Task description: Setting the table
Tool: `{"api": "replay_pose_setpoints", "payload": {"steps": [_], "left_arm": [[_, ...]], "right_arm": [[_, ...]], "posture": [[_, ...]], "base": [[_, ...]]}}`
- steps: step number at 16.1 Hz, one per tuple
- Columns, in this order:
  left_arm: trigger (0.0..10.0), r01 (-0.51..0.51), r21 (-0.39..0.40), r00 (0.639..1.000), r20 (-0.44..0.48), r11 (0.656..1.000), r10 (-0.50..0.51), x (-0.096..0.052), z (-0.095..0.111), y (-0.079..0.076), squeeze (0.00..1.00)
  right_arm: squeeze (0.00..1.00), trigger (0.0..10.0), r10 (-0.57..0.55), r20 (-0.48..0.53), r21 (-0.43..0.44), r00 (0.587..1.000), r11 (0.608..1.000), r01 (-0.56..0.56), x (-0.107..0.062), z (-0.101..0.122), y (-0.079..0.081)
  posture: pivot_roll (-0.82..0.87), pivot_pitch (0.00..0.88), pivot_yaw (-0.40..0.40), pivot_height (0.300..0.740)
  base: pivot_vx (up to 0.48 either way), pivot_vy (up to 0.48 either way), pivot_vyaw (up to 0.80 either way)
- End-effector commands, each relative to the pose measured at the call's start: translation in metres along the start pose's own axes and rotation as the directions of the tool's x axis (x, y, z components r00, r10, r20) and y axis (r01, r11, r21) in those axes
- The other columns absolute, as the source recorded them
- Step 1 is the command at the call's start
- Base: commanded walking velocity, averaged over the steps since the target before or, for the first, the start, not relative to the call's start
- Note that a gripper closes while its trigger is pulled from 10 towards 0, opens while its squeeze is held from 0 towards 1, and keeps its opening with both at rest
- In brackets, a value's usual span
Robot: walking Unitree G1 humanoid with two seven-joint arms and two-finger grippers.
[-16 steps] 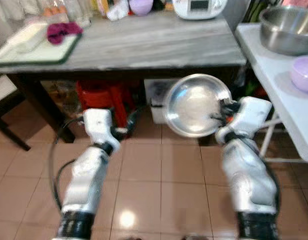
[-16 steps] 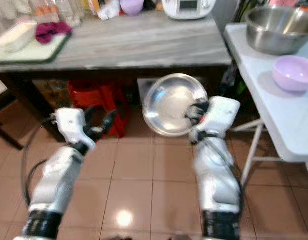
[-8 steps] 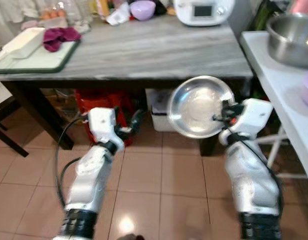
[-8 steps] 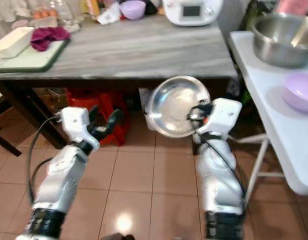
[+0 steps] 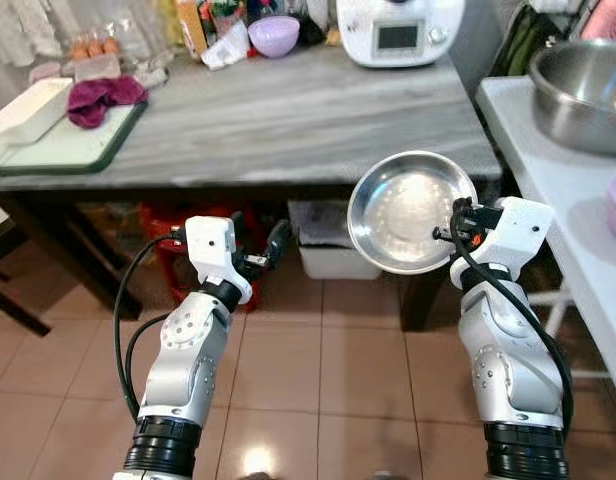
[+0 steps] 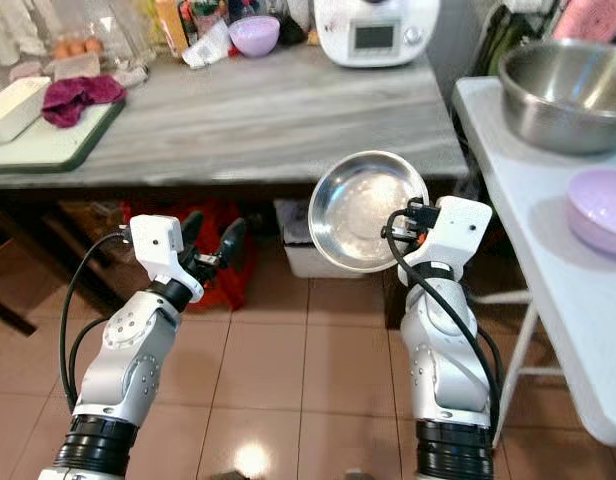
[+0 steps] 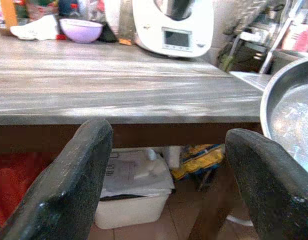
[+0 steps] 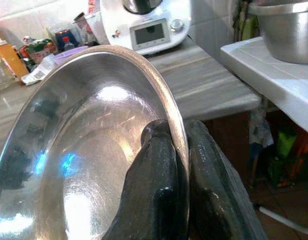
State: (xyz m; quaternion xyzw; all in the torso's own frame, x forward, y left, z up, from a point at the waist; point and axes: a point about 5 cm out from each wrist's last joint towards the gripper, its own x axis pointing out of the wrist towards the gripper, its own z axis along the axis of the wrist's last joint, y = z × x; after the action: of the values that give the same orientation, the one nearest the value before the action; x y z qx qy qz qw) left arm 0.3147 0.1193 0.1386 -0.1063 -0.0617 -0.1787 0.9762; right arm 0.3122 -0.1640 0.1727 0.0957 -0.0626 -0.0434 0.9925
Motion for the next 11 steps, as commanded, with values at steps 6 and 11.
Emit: {"api": "replay_pose_setpoints", "payload": {"steps": [6,11], "left_arm": [[10.0,-0.005,0.021,1.000,0.006,1.000,0.005,-0.0011,0.0032,0.0064,0.00],[10.0,-0.009,0.024,1.000,0.005,1.000,0.009,-0.0014,0.0028,0.0062,0.00]], "right_arm": [[0.00,10.0,0.049,0.018,-0.013,0.999,0.999,-0.049,0.0009,0.0025,0.0131],[0.00,10.0,0.050,0.018,-0.011,0.999,0.999,-0.050,0.0020,0.0022,0.0135]], "posture": [[-0.14,0.128,0.084,0.740],[-0.13,0.123,0.079,0.740]], "base": [[0.384,0.000,0.00],[0.383,0.000,0.17]]}}
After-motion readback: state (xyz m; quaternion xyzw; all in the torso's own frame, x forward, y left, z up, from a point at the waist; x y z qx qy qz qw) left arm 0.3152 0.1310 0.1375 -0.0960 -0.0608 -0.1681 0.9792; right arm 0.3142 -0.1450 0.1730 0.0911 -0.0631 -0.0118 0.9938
